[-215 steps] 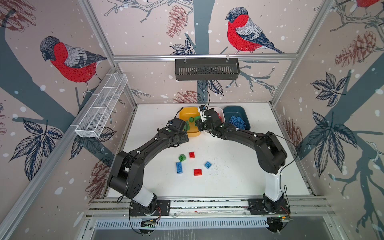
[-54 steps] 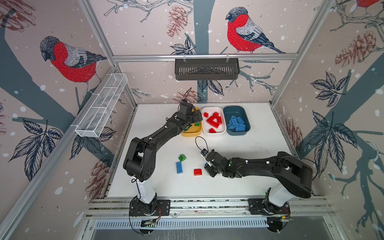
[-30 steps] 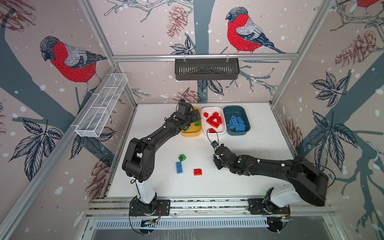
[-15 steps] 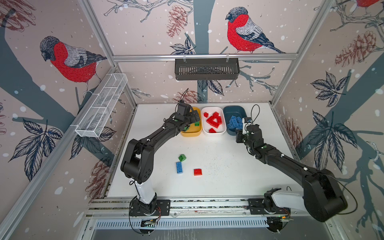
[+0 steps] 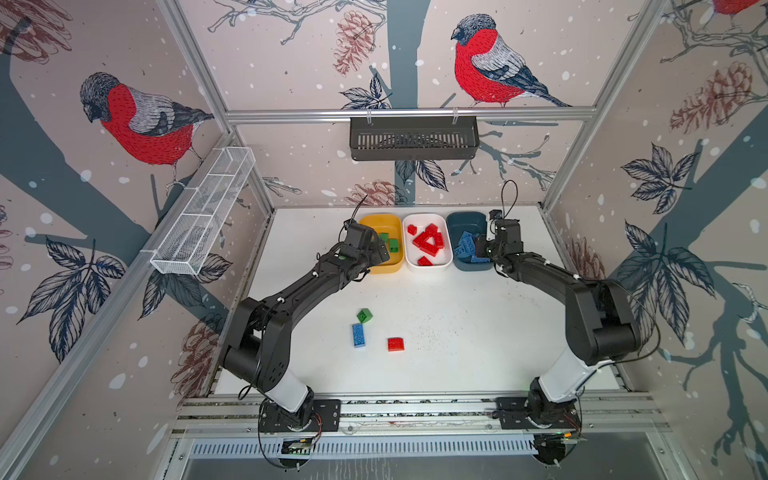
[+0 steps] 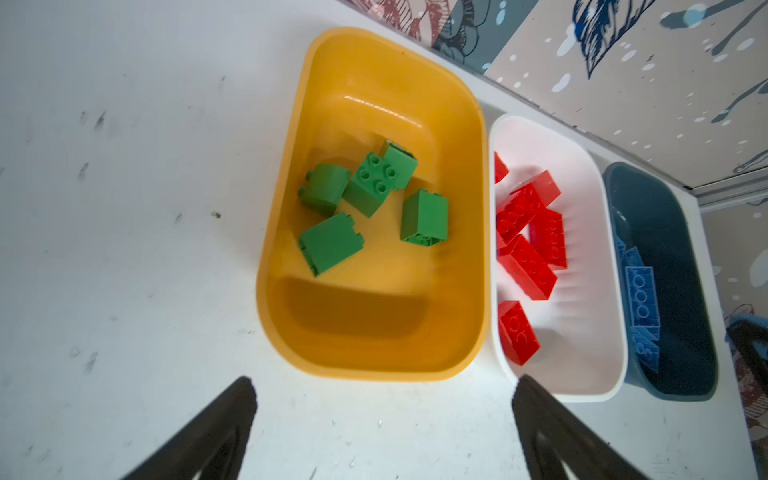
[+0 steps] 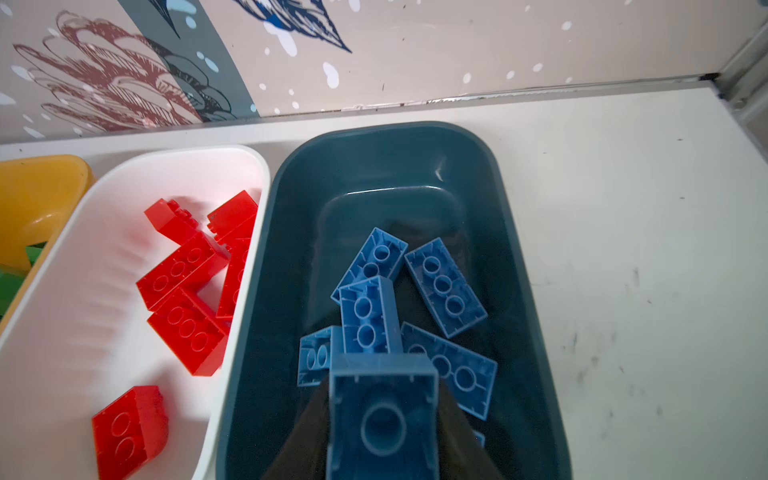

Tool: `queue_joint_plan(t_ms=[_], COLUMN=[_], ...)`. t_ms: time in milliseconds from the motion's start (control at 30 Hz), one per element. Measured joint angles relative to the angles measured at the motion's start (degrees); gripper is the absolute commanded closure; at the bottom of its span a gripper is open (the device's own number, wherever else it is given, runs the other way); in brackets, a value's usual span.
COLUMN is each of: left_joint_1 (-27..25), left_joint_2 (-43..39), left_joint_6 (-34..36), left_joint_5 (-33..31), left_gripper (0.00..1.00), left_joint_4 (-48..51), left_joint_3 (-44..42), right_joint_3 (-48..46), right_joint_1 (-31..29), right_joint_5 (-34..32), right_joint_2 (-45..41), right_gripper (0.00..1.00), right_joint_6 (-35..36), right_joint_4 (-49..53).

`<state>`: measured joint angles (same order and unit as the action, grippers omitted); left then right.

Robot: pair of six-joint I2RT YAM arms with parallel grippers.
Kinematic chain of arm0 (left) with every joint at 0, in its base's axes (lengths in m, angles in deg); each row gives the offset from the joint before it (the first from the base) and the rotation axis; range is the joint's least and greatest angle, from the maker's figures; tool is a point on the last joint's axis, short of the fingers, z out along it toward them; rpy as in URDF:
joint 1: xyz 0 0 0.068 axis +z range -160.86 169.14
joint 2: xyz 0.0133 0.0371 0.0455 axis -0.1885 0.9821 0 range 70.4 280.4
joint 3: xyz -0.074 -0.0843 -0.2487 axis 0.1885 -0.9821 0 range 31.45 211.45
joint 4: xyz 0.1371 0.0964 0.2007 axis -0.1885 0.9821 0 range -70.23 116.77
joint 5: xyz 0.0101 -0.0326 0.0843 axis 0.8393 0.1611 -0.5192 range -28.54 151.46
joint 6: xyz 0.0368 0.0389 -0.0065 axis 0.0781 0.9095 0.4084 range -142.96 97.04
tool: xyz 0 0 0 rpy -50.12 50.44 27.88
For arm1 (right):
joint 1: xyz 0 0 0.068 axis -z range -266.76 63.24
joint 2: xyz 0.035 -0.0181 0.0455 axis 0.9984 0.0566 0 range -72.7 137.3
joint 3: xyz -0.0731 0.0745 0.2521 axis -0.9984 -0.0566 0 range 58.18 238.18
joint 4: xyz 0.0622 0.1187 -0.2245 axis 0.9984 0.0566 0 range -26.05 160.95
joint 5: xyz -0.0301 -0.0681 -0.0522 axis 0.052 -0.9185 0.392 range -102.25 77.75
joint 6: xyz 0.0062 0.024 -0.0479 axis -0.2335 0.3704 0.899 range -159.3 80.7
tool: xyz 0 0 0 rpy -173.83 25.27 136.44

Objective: Sort the legos into containers by color
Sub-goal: 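Drop the small blue brick into the teal tub while the left gripper lowers, then close the left gripper on a long blue brick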

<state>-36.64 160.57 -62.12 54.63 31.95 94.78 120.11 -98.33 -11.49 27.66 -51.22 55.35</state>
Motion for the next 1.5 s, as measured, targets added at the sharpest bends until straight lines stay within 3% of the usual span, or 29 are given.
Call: queue_joint_plan(t_ms=[167, 433, 867, 1000, 1367, 1467, 1500], left_joint_1=[0.04, 0.02, -0.09, -1.01, -11.45, -13.49, -13.94], left_joint_2=[-3.87, -7.85, -12.24, -14.32, -18.21, -17.03, -16.41], left_joint_6=[-1.42, -3.04, -3.89, -3.89, -7.43, -8.5, -8.9], left_joint_5=[-1.05, -2.32, -1.53, -0.83, 0.39, 0.68, 0.61], left_gripper=[0.03, 0.03, 0.03, 0.03, 0.11, 0.18, 0.25], left_joint_4=[2.69, 7.23, 11.76, 14.03, 18.43, 18.36, 18.38], left_joint_3=[-5.16, -11.32, -16.83, -18.21, -26.32, -27.28, -27.39], right_joint_3=[9.55, 18.82, 17.44, 14.23, 1.88, 0.42, 0.15], right_joint_1=[-0.02, -0.39, -2.23, -3.48, -6.38, -6.38, -6.4], right_joint_5=[1.9, 4.31, 7.08, 6.86, 2.78, 2.08, 1.97], right_joint_2=[8.83, 15.85, 12.41, 8.2, -5.57, -7.34, -7.69], right_gripper=[0.67, 0.45, 0.17, 0.0, 0.0, 0.0, 0.01], right_joint_6=[0.09, -1.49, -3.74, -4.57, -7.98, -9.05, -9.07], right_joint_4=[2.67, 5.68, 6.38, 6.19, 1.53, 0.96, 0.79])
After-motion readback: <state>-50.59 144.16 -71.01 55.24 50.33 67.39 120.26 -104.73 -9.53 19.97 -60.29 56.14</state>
